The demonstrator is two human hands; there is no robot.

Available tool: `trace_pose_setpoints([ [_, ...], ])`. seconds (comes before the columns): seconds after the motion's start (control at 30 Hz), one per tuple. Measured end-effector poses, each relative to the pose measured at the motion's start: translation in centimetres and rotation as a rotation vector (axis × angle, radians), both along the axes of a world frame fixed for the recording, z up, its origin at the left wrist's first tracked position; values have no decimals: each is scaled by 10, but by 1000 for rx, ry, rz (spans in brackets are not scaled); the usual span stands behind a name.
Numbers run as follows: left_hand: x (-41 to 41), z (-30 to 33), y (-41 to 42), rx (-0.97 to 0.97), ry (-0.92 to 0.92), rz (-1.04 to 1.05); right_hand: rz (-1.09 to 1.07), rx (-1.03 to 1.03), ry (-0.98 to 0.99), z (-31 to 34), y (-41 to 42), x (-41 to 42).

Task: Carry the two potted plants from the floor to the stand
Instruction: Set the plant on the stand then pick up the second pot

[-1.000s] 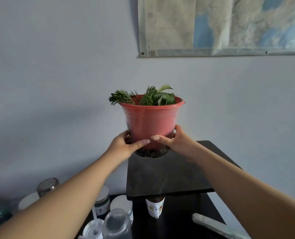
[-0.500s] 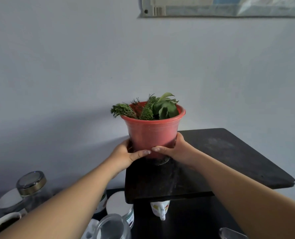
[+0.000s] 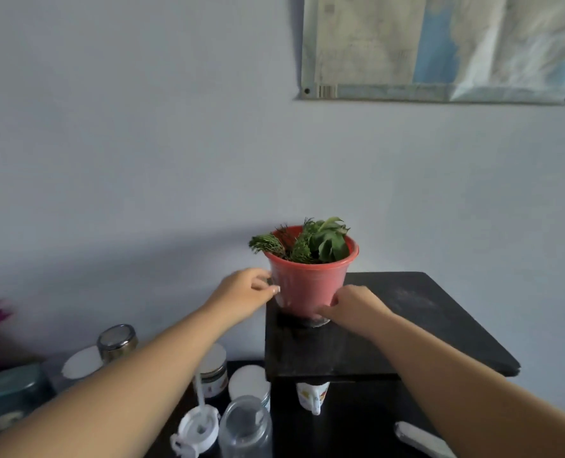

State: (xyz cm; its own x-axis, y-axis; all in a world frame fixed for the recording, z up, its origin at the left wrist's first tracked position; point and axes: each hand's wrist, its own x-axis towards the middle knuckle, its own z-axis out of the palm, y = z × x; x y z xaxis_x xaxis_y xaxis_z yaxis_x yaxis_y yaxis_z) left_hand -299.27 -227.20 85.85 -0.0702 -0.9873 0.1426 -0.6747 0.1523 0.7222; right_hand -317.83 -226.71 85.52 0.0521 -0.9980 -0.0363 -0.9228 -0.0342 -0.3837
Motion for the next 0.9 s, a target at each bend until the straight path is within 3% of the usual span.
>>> trace_pose_setpoints([
  [0.17,23,75,71,-221,-178,82,229,-198,19,80,64,33],
  [0.37,50,119,197,-316,-406,262,439,-364,-60,122,140,73],
  [0.63,123,129,404,-186,-574,620,861,-385,-170,134,274,179],
  [0.9,181,138,661,-37,-649,1106,1328,-343,-352,140,476,306],
])
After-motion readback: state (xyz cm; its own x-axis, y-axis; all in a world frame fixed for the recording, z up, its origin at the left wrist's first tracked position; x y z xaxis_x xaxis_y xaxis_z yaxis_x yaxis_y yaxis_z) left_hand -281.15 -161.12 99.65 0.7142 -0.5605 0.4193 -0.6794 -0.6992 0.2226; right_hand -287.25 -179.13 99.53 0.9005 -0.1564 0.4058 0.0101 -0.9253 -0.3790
